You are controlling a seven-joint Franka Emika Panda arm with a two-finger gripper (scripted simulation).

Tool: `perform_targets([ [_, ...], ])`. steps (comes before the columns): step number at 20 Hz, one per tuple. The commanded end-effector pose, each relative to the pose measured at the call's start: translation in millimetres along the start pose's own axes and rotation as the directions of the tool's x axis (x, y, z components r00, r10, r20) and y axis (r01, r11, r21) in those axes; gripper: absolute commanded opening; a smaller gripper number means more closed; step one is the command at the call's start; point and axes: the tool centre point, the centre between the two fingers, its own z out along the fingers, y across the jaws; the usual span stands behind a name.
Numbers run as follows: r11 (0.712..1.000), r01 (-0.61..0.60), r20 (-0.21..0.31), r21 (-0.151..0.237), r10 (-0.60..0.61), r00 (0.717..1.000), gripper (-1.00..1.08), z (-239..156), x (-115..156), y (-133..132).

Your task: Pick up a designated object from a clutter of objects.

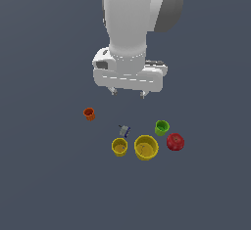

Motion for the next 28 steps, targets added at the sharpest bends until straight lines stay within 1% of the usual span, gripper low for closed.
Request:
perform_targets([
  [1, 0.999, -0.04, 0.0, -0.002, 0.04, 0.999, 1.0, 6.1, 0.8, -4.9],
  [7, 0.987, -0.158, -0.001, -0.006, 0.158, 0.987, 1.0, 24.0, 2.7, -19.4],
  [14, 0.955, -0.297, -0.004, -0.01, 0.297, 0.955, 1.0, 45.6, 3.6, -36.9],
  [21, 0.903, -0.429, -0.009, -0.013, 0.429, 0.903, 1.0, 67.5, 2.9, -54.4],
  [28, 0.834, -0.552, -0.013, -0.014, 0.552, 0.834, 1.0, 89.4, 0.7, -71.8],
])
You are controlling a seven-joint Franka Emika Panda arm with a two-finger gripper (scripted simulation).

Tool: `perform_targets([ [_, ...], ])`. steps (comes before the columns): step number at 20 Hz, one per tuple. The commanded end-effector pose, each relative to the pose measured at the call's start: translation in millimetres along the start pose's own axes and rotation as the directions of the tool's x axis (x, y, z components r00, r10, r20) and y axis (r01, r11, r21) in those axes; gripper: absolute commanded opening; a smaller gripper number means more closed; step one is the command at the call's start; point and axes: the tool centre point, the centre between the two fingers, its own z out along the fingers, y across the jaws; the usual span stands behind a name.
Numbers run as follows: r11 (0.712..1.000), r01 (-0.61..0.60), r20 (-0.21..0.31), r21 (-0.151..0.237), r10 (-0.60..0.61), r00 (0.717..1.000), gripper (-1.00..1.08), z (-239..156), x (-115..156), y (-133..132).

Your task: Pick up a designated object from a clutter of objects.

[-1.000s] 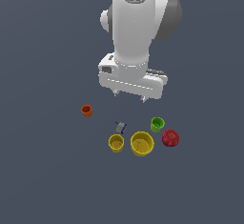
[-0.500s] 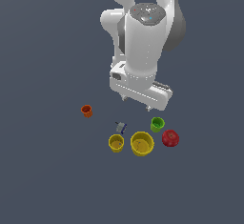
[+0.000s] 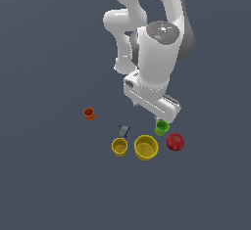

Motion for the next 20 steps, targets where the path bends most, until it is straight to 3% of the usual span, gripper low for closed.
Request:
perform_targets([
  [1, 0.999, -0.052, -0.001, -0.001, 0.052, 0.999, 1.0, 7.8, -4.3, -4.9],
  [10, 0.973, -0.231, -0.004, -0.002, 0.231, 0.973, 1.0, 35.8, -20.8, -21.3],
  [20, 0.907, -0.421, -0.007, -0.001, 0.421, 0.907, 1.0, 66.8, -41.3, -37.3],
])
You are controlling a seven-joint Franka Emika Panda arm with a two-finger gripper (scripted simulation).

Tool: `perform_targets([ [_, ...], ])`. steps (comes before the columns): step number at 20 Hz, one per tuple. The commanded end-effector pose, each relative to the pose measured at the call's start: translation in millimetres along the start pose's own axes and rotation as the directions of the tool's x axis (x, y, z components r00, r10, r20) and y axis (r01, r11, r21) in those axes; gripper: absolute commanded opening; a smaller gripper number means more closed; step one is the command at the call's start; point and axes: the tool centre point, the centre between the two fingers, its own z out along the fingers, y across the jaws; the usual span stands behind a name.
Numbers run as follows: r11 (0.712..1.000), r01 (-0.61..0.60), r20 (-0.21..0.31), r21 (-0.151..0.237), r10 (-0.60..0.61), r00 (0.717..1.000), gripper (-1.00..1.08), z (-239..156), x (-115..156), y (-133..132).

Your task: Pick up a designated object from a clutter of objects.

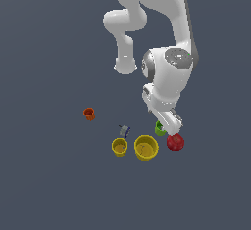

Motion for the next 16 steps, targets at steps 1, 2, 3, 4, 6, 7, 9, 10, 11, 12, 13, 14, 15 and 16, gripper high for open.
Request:
perform_targets([
  [1, 0.999, -0.052, -0.001, 0.0, 0.052, 0.999, 1.0, 7.8, -6.5, -1.4],
  [2, 0.997, -0.072, -0.001, 0.0, 0.072, 0.997, 1.0, 10.9, -9.1, -1.9],
  [3, 0.996, -0.092, -0.001, 0.0, 0.092, 0.996, 1.0, 14.0, -11.8, -2.3],
  [4, 0.994, -0.112, -0.001, 0.0, 0.112, 0.994, 1.0, 17.0, -14.4, -2.8],
  [6, 0.988, -0.152, -0.001, 0.0, 0.152, 0.988, 1.0, 23.2, -19.7, -3.5],
  [7, 0.985, -0.171, -0.001, 0.0, 0.171, 0.985, 1.0, 26.3, -22.3, -3.8],
  [9, 0.978, -0.209, -0.001, 0.001, 0.209, 0.978, 1.0, 32.2, -27.4, -4.4],
  [10, 0.974, -0.227, -0.001, 0.001, 0.227, 0.974, 1.0, 34.9, -29.8, -4.6],
  [11, 0.97, -0.243, -0.001, 0.001, 0.243, 0.97, 1.0, 37.4, -32.0, -4.8],
  [12, 0.966, -0.258, -0.001, 0.001, 0.258, 0.966, 1.0, 39.8, -34.1, -4.9],
  [13, 0.962, -0.272, -0.001, 0.001, 0.272, 0.962, 1.0, 42.1, -36.1, -5.0],
  [14, 0.958, -0.286, -0.001, 0.001, 0.286, 0.958, 1.0, 44.2, -37.9, -5.1],
  [15, 0.955, -0.298, -0.001, 0.001, 0.298, 0.955, 1.0, 46.1, -39.7, -5.2],
  [16, 0.951, -0.309, -0.001, 0.001, 0.309, 0.951, 1.0, 47.9, -41.2, -5.3],
])
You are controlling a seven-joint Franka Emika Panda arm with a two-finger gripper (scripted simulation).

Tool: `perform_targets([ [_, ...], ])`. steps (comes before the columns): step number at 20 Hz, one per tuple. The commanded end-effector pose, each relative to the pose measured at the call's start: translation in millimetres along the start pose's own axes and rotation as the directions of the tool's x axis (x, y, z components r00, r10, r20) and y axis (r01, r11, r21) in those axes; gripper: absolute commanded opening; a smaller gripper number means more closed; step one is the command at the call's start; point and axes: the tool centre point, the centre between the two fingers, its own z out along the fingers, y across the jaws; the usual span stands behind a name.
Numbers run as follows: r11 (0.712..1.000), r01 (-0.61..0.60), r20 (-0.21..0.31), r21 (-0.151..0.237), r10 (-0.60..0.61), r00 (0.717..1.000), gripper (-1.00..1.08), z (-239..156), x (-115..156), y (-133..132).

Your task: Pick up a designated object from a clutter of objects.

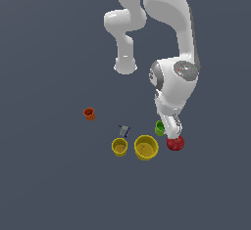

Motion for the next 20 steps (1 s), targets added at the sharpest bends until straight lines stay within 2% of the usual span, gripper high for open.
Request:
perform_targets([
  [1, 0.999, -0.032, 0.0, 0.001, 0.032, 0.999, 1.0, 4.5, -3.8, 0.9],
  [14, 0.997, -0.079, 0.0, 0.0, 0.079, 0.997, 1.0, 13.3, -10.3, 2.8],
  [20, 0.997, -0.08, 0.0, 0.0, 0.08, 0.997, 1.0, 33.2, -10.2, 3.5],
])
